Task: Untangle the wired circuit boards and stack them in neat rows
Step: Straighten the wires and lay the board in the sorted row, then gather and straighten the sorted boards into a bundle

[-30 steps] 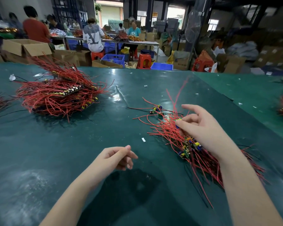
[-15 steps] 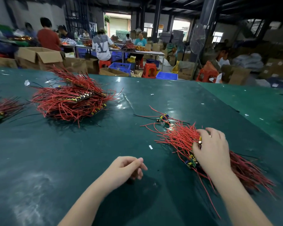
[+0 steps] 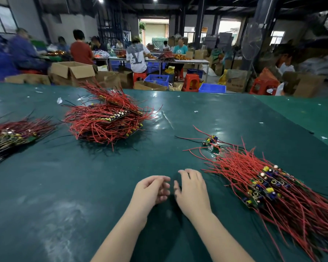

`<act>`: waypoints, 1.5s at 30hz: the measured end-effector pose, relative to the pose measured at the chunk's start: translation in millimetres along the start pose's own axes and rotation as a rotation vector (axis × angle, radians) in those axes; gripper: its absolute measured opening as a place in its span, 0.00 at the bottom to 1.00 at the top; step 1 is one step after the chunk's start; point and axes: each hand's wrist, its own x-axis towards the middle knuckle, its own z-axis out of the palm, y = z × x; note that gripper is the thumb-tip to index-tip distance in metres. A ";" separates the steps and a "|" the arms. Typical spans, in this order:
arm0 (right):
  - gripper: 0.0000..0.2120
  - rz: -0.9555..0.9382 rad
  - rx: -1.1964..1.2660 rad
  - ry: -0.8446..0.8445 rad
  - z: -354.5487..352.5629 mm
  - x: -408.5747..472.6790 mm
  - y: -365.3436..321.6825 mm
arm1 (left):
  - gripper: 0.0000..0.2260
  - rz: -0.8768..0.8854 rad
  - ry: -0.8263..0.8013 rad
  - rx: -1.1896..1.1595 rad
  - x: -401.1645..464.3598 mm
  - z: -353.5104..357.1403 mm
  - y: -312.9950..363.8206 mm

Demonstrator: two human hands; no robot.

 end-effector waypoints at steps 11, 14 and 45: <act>0.10 -0.041 0.018 0.075 5.6 -1.3 -1.5 | 0.13 0.352 0.387 0.731 108.0 -42.2 87.1; 0.08 -0.038 0.034 0.133 6.5 -0.9 -2.3 | 0.19 0.463 0.567 1.159 136.3 -70.6 113.0; 0.08 -0.040 0.087 0.145 2.3 -2.9 -4.4 | 0.08 0.066 0.571 1.863 179.3 -154.7 142.1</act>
